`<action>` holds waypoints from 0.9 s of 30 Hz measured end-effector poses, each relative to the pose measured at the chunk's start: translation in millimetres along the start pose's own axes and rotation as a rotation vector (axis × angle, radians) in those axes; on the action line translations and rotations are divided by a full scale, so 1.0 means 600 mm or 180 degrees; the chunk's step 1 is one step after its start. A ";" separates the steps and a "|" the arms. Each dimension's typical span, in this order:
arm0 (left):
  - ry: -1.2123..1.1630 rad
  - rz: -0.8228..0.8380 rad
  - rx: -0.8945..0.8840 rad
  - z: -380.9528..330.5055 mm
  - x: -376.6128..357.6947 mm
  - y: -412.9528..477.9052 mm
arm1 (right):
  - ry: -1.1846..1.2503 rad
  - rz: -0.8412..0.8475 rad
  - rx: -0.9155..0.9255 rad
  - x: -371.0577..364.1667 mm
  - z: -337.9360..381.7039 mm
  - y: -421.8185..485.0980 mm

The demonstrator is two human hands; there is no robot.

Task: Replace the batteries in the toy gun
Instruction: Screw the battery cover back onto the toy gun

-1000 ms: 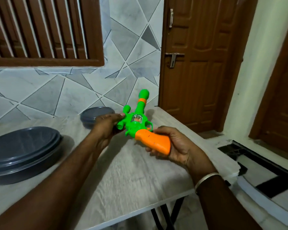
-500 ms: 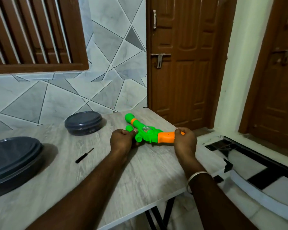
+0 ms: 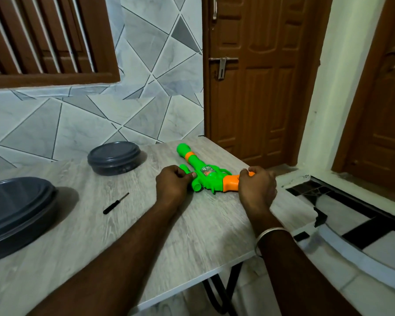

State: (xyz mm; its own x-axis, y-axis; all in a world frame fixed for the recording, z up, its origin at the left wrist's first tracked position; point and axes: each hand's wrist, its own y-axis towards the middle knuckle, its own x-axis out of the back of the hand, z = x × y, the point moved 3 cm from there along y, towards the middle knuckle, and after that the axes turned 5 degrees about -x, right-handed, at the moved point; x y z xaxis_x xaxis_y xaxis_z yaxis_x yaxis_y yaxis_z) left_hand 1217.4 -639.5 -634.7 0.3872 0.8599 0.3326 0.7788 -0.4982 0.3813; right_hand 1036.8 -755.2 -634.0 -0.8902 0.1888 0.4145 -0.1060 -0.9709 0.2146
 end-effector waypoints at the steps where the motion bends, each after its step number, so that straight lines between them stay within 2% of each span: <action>1: 0.0009 -0.0011 -0.0027 -0.001 0.000 0.002 | -0.0042 0.0012 -0.0040 0.001 0.000 0.000; 27: 0.0160 0.0155 -0.0208 -0.001 0.002 -0.005 | -0.0165 0.0023 -0.0088 -0.001 -0.006 0.003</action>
State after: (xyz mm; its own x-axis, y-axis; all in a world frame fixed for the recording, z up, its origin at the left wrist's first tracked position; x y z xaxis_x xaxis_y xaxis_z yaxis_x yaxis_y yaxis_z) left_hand 1215.0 -637.0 -635.3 0.3971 0.8287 0.3944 0.7252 -0.5467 0.4185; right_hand 1035.8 -757.6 -637.1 -0.8669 0.1885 0.4614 -0.1125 -0.9759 0.1872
